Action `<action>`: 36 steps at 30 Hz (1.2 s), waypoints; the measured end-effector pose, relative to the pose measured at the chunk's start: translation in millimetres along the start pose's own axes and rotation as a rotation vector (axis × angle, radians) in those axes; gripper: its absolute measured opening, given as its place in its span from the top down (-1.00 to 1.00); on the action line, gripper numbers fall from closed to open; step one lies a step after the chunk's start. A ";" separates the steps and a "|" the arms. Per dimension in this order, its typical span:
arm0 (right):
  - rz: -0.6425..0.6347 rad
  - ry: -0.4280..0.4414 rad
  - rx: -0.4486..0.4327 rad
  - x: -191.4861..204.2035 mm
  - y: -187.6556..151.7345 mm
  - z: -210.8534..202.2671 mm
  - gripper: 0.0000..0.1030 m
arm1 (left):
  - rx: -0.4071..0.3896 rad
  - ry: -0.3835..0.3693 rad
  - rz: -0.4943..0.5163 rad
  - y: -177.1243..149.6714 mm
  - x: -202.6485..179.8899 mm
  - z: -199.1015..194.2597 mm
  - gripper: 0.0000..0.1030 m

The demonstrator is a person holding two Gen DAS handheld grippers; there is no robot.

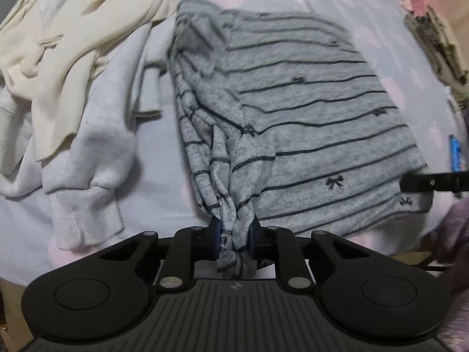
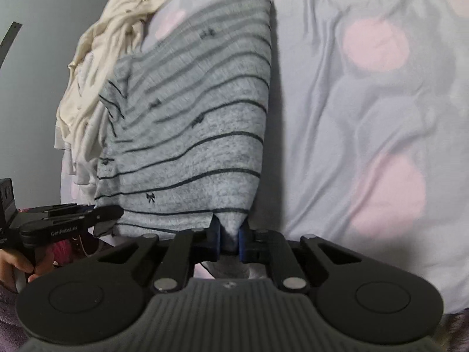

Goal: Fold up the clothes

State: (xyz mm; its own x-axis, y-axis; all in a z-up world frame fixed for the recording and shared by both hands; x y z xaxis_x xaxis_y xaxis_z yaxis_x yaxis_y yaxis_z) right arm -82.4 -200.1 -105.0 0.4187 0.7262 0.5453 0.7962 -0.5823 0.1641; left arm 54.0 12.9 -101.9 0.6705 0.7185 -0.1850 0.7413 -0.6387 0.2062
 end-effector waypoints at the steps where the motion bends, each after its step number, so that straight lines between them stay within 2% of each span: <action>1: -0.020 -0.009 -0.011 2.4 2.9 -9.8 0.78 | -0.001 -0.025 -0.007 -0.5 -5.1 -5.7 0.72; 4: -0.051 -0.023 -0.012 2.3 9.2 -39.3 0.78 | 0.017 -0.099 -0.018 -9.9 -21.3 -19.2 0.72; 8: -0.078 -0.052 0.048 -9.5 0.1 -58.4 0.78 | 0.076 -0.168 -0.018 -32.7 -46.7 -14.1 0.72; 12: -0.126 -0.108 0.102 -23.8 -19.7 -58.6 0.78 | 0.116 -0.128 0.063 -47.8 -64.2 1.2 0.72; 17: -0.208 -0.178 0.130 -30.6 -36.8 -27.5 0.77 | 0.148 -0.070 0.152 -53.0 -72.4 15.7 0.63; 18: -0.220 -0.191 0.130 -31.4 -37.9 -25.1 0.74 | 0.154 -0.059 0.169 -54.0 -74.0 18.5 0.58; 20: -0.238 -0.221 0.124 -33.2 -38.9 -23.1 0.48 | 0.151 -0.046 0.199 -53.0 -75.9 16.5 0.43; 21: -0.241 -0.239 0.111 -34.4 -37.6 -26.0 0.16 | 0.139 -0.041 0.206 -49.8 -77.4 13.0 0.34; 22: -0.241 -0.250 0.094 -35.0 -34.1 -29.3 0.00 | 0.124 -0.037 0.208 -45.8 -77.8 8.9 0.29; 23: -0.238 -0.253 0.072 -35.0 -28.7 -32.9 0.00 | 0.097 -0.036 0.204 -39.6 -79.4 2.7 0.22; 25: -0.222 -0.247 0.027 -34.9 -17.0 -40.1 -0.04 | 0.011 -0.047 0.169 -25.3 -74.7 -15.2 0.20; 27: -0.167 -0.200 -0.031 -32.9 -1.5 -44.0 -0.15 | -0.106 -0.062 0.112 -4.1 -64.9 -27.4 0.06; 30: -0.093 -0.141 -0.121 -29.7 22.6 -46.8 -0.26 | -0.240 -0.043 0.015 28.6 -51.5 -26.0 0.01; 32: -0.078 -0.146 -0.181 -27.9 37.5 -41.4 -0.34 | -0.271 -0.026 -0.032 41.6 -44.3 -13.7 0.01; 34: -0.063 -0.152 -0.240 -26.2 52.4 -36.3 -0.53 | -0.302 -0.010 -0.077 47.9 -36.0 -2.5 0.01; 36: -0.057 -0.148 -0.295 -27.7 60.4 -29.0 -0.59 | -0.307 -0.004 -0.110 49.3 -28.7 7.9 0.00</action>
State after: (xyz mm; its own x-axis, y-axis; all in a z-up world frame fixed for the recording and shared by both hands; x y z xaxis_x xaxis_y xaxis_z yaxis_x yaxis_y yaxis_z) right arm -58.6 -266.0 -86.4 0.4532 0.7933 0.4066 0.6685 -0.6042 0.4336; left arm 71.6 -41.3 -94.0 0.5875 0.7770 -0.2261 0.7660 -0.4440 0.4649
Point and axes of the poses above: each gripper's, at about its wrist camera, not at the fingertips, and z roughly the way its jaws point, x to its left, y to its top, the point moved 8 cm from there along z, roughly the way its jaws point, and after that the axes turned 2 degrees about y, right-handed, at the moved point
